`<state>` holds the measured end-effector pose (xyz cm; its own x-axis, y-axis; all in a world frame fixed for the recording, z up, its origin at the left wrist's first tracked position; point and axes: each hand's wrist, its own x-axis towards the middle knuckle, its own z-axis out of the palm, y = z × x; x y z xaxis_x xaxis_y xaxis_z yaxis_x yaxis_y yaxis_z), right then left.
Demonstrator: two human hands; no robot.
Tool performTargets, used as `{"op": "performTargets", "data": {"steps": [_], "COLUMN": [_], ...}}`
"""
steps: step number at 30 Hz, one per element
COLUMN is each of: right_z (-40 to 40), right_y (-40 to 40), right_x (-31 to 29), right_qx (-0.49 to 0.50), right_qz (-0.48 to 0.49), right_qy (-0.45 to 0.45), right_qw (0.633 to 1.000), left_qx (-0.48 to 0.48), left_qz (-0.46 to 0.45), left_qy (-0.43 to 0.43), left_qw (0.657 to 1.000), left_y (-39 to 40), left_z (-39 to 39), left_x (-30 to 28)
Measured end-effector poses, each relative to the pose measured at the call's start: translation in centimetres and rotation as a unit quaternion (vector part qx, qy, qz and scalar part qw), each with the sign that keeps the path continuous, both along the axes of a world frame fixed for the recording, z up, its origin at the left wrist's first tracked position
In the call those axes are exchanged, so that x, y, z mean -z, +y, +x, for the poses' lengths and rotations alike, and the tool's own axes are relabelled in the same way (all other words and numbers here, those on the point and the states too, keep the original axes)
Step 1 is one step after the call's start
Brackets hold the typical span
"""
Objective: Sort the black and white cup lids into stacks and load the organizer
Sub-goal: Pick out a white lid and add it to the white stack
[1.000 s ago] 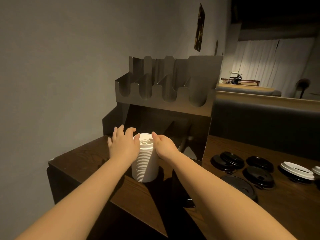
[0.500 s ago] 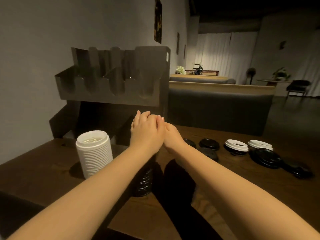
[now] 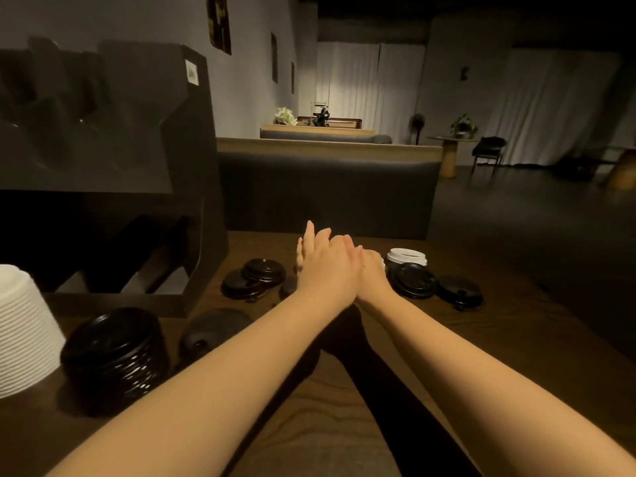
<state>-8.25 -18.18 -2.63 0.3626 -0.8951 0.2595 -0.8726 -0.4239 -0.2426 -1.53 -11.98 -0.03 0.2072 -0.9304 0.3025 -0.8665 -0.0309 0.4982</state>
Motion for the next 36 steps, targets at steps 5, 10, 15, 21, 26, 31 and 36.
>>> {"op": "performTargets", "data": {"steps": [5, 10, 15, 21, 26, 31, 36], "right_z": [-4.6, -8.9, -11.2, -11.6, -12.1, -12.3, -11.9], "right_y": [-3.1, -4.0, -5.2, -5.7, -9.1, -11.6, -11.2], "right_x": [3.0, 4.0, 5.2, 4.9, 4.5, 4.9, 4.8], "right_qx": [0.052, 0.087, 0.097, 0.095, 0.143, 0.153, 0.185], "right_qz": [0.043, 0.063, 0.1, -0.067, -0.014, 0.143, 0.096], "right_qy": [-0.032, -0.023, 0.012, -0.068, -0.057, -0.031, -0.025], "right_qw": [0.997, 0.994, 0.99, 0.991, 0.988, 0.977, 0.978], "left_qx": [0.072, 0.049, 0.018, 0.056, 0.096, 0.109, 0.105], "left_qz": [0.055, 0.068, 0.085, 0.098, 0.091, 0.105, 0.042], "left_qy": [0.024, 0.122, 0.087, -0.036, -0.059, -0.057, -0.049], "left_qw": [0.996, 0.989, 0.992, 0.993, 0.989, 0.987, 0.992], "left_y": [-2.1, -5.4, -7.9, -9.7, -10.4, -10.3, -10.7], "left_z": [-2.7, -3.6, -4.9, -4.6, -3.6, -3.4, -3.6], "left_x": [2.1, 3.8, 6.3, 9.2, 9.7, 10.0, 10.0]}}
